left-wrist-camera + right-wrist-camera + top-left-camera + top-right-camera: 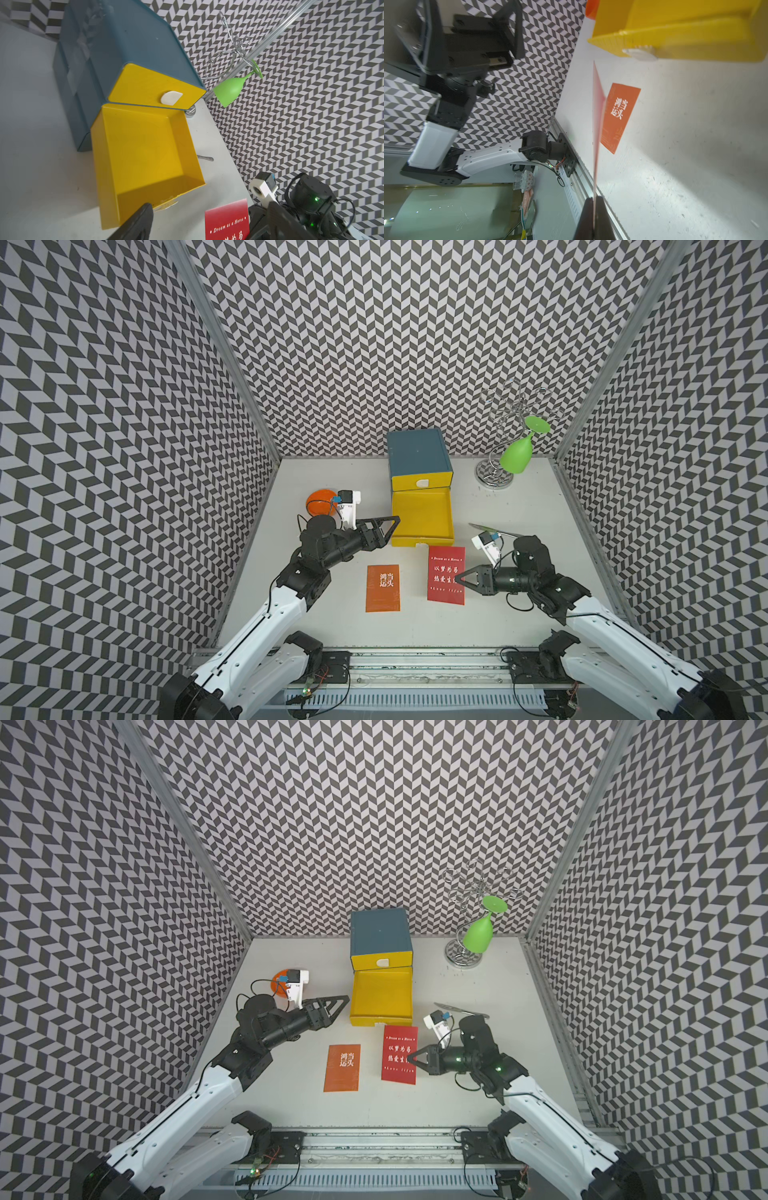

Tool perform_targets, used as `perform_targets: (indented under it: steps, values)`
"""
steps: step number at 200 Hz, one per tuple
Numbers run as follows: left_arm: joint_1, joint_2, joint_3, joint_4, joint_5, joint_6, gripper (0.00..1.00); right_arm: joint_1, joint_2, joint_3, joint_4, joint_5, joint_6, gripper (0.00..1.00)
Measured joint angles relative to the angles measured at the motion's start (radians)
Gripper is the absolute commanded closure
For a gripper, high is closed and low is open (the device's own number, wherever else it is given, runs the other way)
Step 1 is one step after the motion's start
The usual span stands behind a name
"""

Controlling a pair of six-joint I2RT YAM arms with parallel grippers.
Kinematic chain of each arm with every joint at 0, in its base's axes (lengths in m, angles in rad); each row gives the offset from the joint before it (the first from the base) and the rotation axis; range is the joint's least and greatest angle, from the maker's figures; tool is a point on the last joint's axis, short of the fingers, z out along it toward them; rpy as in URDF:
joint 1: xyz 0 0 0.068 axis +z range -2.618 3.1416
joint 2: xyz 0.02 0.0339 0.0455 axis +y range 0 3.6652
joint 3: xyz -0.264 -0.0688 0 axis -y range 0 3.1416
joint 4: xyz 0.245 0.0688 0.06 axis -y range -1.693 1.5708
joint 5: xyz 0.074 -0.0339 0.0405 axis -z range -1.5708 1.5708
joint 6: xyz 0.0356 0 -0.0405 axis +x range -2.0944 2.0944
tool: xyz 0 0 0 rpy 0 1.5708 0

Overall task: Take the postcards out of the drawer
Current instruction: Pick up the postcard from the drawer, then place the postcard at the center of the board.

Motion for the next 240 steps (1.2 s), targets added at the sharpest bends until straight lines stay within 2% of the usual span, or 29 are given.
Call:
perform_targets:
  steps: [40, 86, 154, 240]
  values:
    - [0.019, -0.008, -0.02, -0.047, -0.023, 0.027, 0.11, 0.042, 0.067, -0.094, 0.082, 0.072, 0.112, 1.0]
    - [0.034, -0.01, -0.021, -0.056, -0.028, 0.05, 0.09, 0.062, 0.242, -0.102, 0.209, 0.104, 0.156, 1.0]
    - [0.064, 0.012, -0.022, -0.071, -0.019, 0.08, 0.08, 0.076, 0.497, -0.082, 0.344, 0.112, 0.144, 1.0]
    - [0.085, 0.061, -0.023, -0.072, 0.005, 0.094, 0.08, 0.077, 0.654, 0.005, 0.392, 0.111, 0.08, 1.0]
